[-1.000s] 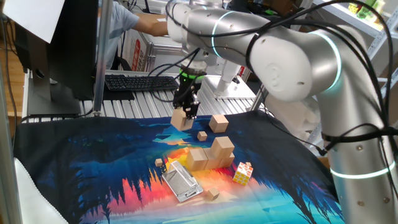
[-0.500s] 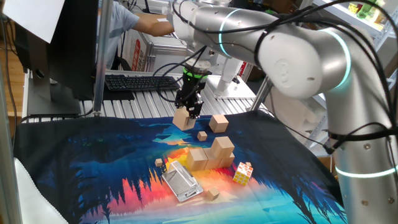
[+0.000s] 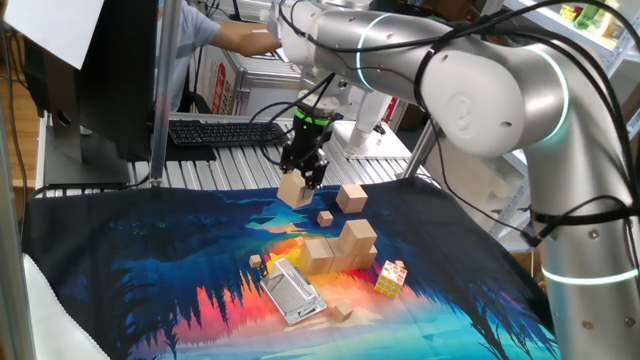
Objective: Stack the blocks into a pyramid shape
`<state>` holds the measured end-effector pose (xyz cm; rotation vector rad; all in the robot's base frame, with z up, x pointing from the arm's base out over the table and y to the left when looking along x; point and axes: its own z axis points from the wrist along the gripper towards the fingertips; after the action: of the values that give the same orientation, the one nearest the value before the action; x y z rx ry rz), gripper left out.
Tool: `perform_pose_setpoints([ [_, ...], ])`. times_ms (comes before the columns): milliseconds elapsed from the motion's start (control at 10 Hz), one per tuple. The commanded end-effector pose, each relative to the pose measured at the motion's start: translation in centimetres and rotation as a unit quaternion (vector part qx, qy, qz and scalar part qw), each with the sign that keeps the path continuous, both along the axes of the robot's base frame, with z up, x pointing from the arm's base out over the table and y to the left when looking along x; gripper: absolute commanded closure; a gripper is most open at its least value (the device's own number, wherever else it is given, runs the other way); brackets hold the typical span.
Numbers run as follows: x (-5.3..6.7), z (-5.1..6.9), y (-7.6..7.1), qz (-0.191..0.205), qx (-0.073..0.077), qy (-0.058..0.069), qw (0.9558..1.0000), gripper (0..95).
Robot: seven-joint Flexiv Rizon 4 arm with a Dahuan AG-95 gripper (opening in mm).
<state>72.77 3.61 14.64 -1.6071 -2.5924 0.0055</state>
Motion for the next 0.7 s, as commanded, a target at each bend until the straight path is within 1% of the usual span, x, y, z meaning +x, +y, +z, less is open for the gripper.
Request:
perform_pose_setpoints([
  [100, -0.35, -0.01, 0.01, 0.004, 0.006, -0.02, 0.9998, 95.0],
  [200, -0.35, -0.01, 0.01, 0.013, -0.002, -0.024, 0.9996, 95.0],
  [300, -0.35, -0.01, 0.01, -0.001, -0.012, -0.022, 0.9997, 95.0],
  [400, -0.35, -0.01, 0.01, -0.027, -0.023, -0.016, 0.9992, 95.0],
  [500, -0.35, -0.01, 0.01, -0.041, -0.026, -0.012, 0.9988, 95.0],
  [600, -0.35, -0.01, 0.01, -0.078, -0.023, -0.009, 0.9967, 95.0],
  [700, -0.35, -0.01, 0.01, -0.078, -0.023, -0.011, 0.9966, 95.0],
])
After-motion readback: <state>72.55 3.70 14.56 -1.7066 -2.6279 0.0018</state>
